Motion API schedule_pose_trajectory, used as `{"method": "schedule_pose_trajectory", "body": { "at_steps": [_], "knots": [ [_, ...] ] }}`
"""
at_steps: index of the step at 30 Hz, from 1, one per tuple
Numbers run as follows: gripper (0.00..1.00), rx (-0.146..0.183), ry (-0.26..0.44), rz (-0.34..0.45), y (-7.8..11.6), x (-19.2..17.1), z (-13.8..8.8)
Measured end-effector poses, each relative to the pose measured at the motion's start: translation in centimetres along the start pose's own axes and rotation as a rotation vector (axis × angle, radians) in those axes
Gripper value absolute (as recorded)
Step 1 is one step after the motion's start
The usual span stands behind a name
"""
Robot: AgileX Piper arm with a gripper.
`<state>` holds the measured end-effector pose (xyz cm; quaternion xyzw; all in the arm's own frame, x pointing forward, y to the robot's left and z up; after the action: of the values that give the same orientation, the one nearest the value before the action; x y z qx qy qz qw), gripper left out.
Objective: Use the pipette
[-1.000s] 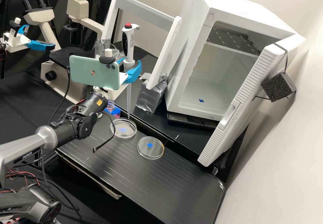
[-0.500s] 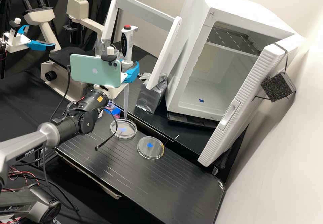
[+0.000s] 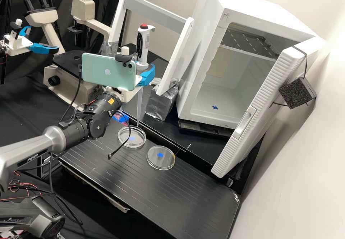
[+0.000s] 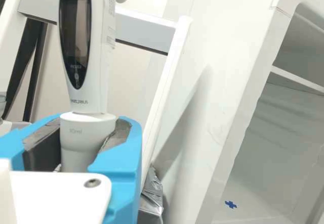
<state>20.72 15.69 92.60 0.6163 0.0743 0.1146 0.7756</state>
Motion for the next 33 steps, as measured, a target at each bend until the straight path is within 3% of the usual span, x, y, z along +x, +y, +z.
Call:
{"method": "schedule_pose_trajectory", "body": {
  "at_steps": [5, 10, 15, 25, 33],
  "knots": [
    [0.0, -0.007, 0.005, -0.014, 0.0, 0.1, -0.3],
    [0.0, 0.032, 0.026, -0.031, 1.0, 1.2, -0.5],
    [0.0, 0.082, 0.062, -0.001, 3.0, 3.0, -1.4],
    [0.0, 0.075, 0.127, 0.024, 6.3, 7.1, -5.7],
    [0.0, 0.07, 0.107, -0.019, 6.6, 11.1, -8.5]
  ]
}}
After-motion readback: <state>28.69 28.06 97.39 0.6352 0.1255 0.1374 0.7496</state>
